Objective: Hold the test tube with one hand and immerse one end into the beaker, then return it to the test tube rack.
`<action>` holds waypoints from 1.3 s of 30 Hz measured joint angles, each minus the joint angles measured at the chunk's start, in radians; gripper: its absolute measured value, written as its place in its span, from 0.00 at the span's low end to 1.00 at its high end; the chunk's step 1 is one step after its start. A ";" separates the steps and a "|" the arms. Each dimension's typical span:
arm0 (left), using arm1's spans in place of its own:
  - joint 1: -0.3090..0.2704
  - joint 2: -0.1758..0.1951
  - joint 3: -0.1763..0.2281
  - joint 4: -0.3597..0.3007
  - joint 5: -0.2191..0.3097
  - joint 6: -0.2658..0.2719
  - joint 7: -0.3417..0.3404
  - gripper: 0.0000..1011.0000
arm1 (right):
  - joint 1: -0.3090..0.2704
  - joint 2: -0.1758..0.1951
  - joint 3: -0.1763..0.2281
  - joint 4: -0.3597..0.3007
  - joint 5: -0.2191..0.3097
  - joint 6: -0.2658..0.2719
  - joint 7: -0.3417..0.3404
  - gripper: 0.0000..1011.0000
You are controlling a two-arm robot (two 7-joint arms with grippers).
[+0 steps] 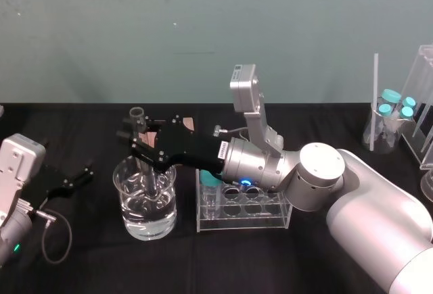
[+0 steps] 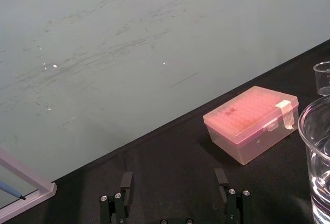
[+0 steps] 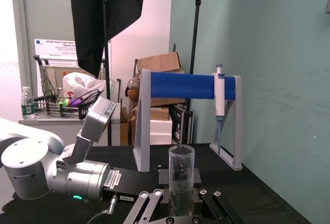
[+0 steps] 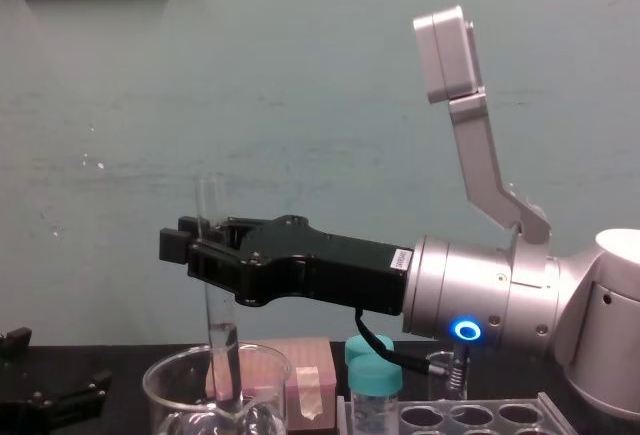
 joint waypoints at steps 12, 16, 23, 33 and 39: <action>0.000 0.000 0.000 0.000 0.000 0.000 0.000 0.99 | -0.002 -0.008 0.007 0.023 -0.007 -0.010 0.008 0.24; 0.000 0.000 0.000 0.000 0.000 0.000 0.000 0.99 | -0.002 -0.010 0.008 0.031 -0.010 -0.011 0.010 0.24; 0.000 0.000 0.000 0.000 0.000 0.000 0.000 0.99 | -0.001 -0.013 0.010 0.043 -0.015 -0.013 0.013 0.24; 0.000 0.000 0.000 0.000 0.000 0.000 0.000 0.99 | 0.003 -0.019 0.011 0.051 -0.029 -0.013 0.008 0.24; 0.000 0.000 0.000 0.000 0.000 0.000 0.000 0.99 | 0.004 -0.022 0.011 0.055 -0.035 -0.014 0.003 0.24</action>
